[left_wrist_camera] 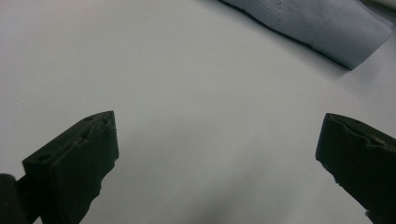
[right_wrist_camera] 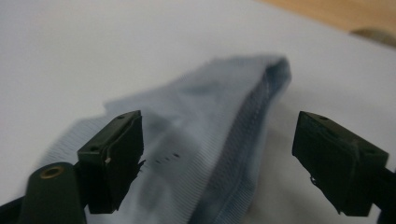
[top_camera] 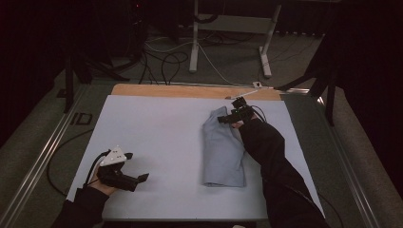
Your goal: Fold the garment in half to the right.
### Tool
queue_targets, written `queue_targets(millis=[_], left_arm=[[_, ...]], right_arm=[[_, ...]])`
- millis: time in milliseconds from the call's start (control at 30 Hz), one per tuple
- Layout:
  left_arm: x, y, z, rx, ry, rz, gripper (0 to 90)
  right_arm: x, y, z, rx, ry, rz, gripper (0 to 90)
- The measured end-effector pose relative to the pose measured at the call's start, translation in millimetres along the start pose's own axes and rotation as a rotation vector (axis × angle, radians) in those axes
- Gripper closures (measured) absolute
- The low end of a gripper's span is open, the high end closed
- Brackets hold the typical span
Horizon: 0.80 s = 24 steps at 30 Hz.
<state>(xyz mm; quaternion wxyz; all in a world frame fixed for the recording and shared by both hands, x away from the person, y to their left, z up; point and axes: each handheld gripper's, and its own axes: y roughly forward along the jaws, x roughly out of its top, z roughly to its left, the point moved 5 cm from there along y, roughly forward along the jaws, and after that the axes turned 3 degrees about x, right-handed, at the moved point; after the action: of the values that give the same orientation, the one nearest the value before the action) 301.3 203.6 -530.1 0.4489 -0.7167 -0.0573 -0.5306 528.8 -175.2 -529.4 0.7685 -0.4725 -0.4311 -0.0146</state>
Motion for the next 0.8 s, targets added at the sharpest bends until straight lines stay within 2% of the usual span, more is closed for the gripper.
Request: queue_targets(millis=[167, 200, 400, 433, 500, 567, 633, 667, 733, 800], left_arm=[[-5.2, -1.6, 3.1, 0.012, -0.011, -0.001, 0.3], [-6.4, -2.1, 4.1, 0.012, -0.013, -0.006, 0.3], [-9.2, -1.9, 6.7, 0.008, -0.027, -0.016, 0.3], [-9.7, -1.9, 7.6, 0.011, -0.031, -0.016, 0.3], [-10.6, -2.2, 8.8, 0.012, -0.038, -0.016, 0.3], [-11.0, -2.8, 9.6, 0.014, -0.038, -0.019, 0.3], [-11.1, -3.2, 10.2, 0.016, -0.043, -0.025, 0.3], [-11.1, -3.4, 10.3, 0.018, -0.042, -0.026, 0.3], [-10.9, -3.7, 10.1, 0.016, -0.035, -0.029, 0.3], [-10.3, -3.9, 9.8, 0.016, -0.036, -0.036, 0.3]], right_arm=[[-6.8, 6.2, -4.2, -0.018, 0.011, 0.042, 22.8], [-11.9, 8.8, -8.0, -0.037, 0.004, 0.069, 36.7], [-16.3, 11.9, -9.2, -0.022, 0.012, 0.097, 46.6], [-17.1, 13.7, -6.7, -0.008, 0.011, 0.112, 55.2], [-17.1, 14.2, -5.5, -0.018, 0.0, 0.117, 68.8], [-14.6, 11.7, -4.0, -0.039, -0.031, 0.118, 84.1], [-9.7, 7.4, -0.6, -0.045, -0.053, 0.099, 86.1], [-7.0, 5.6, 1.2, -0.049, -0.08, 0.087, 86.4], [-1.4, 1.8, 6.6, -0.058, -0.099, 0.068, 86.6], [5.3, -2.1, 10.2, -0.053, -0.11, 0.027, 86.7]])
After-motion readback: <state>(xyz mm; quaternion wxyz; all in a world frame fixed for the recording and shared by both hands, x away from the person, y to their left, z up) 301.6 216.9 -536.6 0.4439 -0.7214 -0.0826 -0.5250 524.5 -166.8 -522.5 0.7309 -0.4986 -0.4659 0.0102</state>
